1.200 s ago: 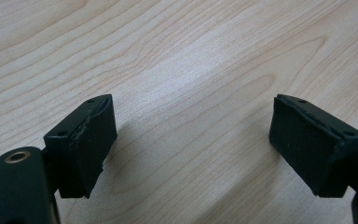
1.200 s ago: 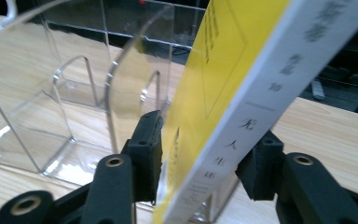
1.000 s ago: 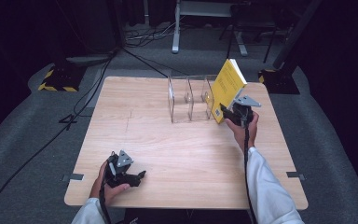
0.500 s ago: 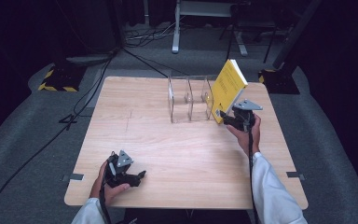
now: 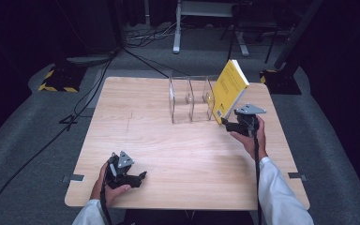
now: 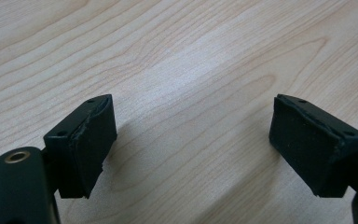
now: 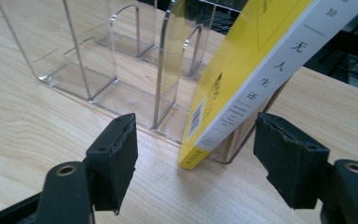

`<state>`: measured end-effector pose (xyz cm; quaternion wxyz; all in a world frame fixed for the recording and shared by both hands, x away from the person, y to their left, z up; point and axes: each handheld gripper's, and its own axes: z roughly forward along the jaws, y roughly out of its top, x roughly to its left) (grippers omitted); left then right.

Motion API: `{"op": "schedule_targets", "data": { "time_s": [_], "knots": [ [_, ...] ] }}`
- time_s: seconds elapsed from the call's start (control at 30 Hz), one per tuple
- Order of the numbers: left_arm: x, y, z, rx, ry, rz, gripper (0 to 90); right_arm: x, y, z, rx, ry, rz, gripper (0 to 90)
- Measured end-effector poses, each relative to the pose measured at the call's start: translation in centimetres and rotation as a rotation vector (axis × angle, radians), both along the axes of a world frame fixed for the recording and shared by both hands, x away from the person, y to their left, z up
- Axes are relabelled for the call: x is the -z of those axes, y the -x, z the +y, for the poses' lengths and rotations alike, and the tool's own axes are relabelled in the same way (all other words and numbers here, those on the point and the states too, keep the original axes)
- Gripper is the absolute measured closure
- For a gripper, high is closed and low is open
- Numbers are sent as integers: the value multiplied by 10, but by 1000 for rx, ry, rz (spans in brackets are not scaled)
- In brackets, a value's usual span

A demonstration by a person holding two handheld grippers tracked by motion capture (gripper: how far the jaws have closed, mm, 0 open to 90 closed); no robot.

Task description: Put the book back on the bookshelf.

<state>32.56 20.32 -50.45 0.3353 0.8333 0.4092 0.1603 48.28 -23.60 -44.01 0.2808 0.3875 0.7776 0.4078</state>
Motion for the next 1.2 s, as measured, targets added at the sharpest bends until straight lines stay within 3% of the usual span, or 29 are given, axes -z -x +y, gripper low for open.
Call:
{"op": "schedule_targets", "data": {
  "time_s": [0.27,0.43,0.6,0.77,1.2],
  "knots": [
    [0,0,0,0,0,1,154,-7,9,-4,-40,54,22,294],
    [0,1,0,-5,-2,4,154,-11,19,-7,-105,66,42,283],
    [0,2,0,-9,3,0,155,-12,30,-10,-126,69,73,292],
    [0,2,0,-8,3,3,154,-13,41,-11,-142,121,70,289],
    [0,2,0,-9,3,3,154,-12,67,-22,-168,183,50,287]
  ]
}}
